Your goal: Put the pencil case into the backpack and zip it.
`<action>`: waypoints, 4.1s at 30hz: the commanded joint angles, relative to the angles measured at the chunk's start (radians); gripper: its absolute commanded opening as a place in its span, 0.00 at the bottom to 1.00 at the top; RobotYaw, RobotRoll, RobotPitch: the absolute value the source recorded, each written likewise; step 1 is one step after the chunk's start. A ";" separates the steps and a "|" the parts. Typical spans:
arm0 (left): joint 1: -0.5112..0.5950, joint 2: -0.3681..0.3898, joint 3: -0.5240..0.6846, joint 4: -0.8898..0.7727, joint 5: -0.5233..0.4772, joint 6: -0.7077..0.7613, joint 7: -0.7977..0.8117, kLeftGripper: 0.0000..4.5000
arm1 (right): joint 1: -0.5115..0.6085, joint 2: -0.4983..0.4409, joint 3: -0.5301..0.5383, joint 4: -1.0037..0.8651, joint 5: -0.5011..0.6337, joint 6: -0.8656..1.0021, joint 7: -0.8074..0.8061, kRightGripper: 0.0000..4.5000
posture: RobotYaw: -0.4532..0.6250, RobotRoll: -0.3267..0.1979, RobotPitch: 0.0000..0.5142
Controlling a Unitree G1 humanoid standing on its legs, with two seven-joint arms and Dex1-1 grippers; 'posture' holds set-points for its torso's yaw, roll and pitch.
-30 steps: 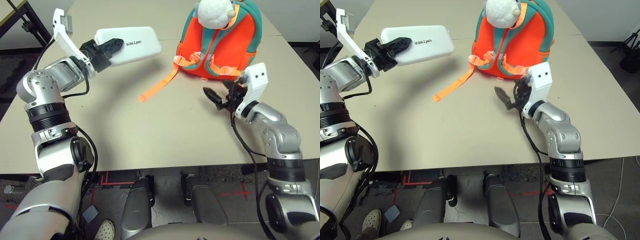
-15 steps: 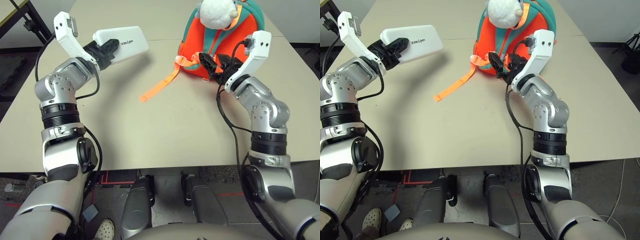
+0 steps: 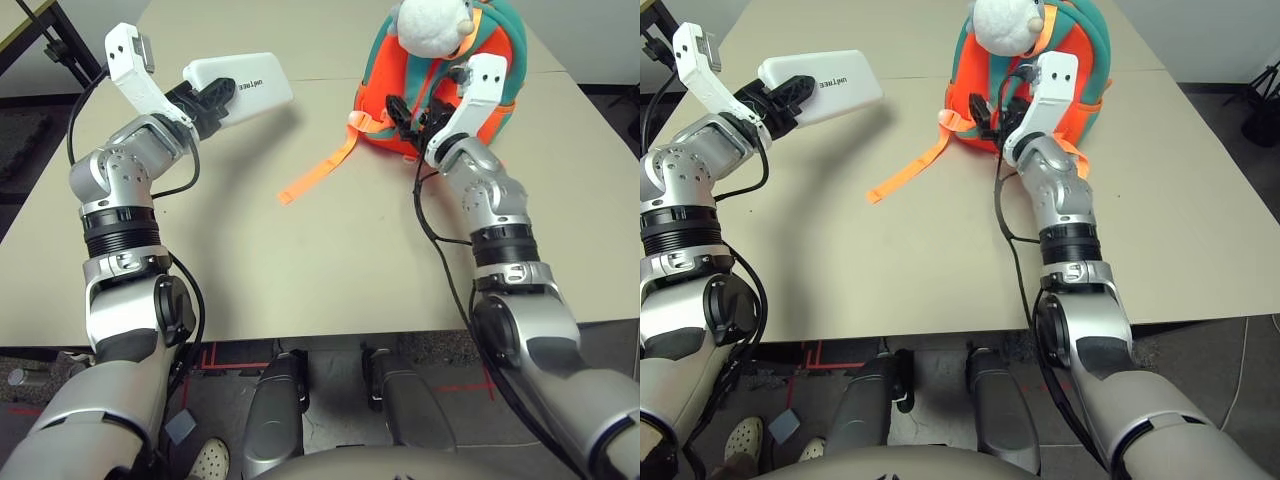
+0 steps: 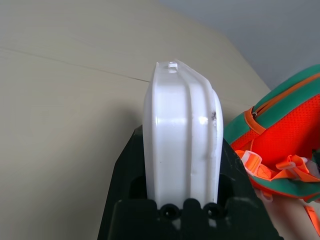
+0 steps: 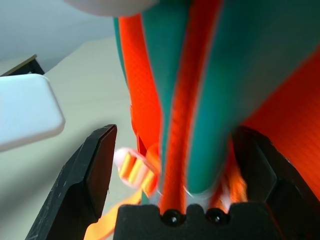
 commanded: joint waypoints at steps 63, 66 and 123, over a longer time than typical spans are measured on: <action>-0.048 -0.062 -0.082 0.097 0.031 -0.131 -0.093 0.28 | 0.778 -0.325 0.091 -1.225 0.172 0.622 0.068 0.15 | 0.29 0.62 0.32; -0.053 -0.049 -0.091 0.081 0.031 -0.135 -0.131 0.28 | 0.779 -0.322 0.109 -1.192 0.154 0.588 0.076 0.15 | 0.29 0.62 0.32; -0.201 0.160 -0.567 -0.091 0.103 -0.019 -0.859 0.27 | 0.713 -0.272 0.193 -0.957 0.031 0.431 0.141 0.15 | 0.30 0.62 0.34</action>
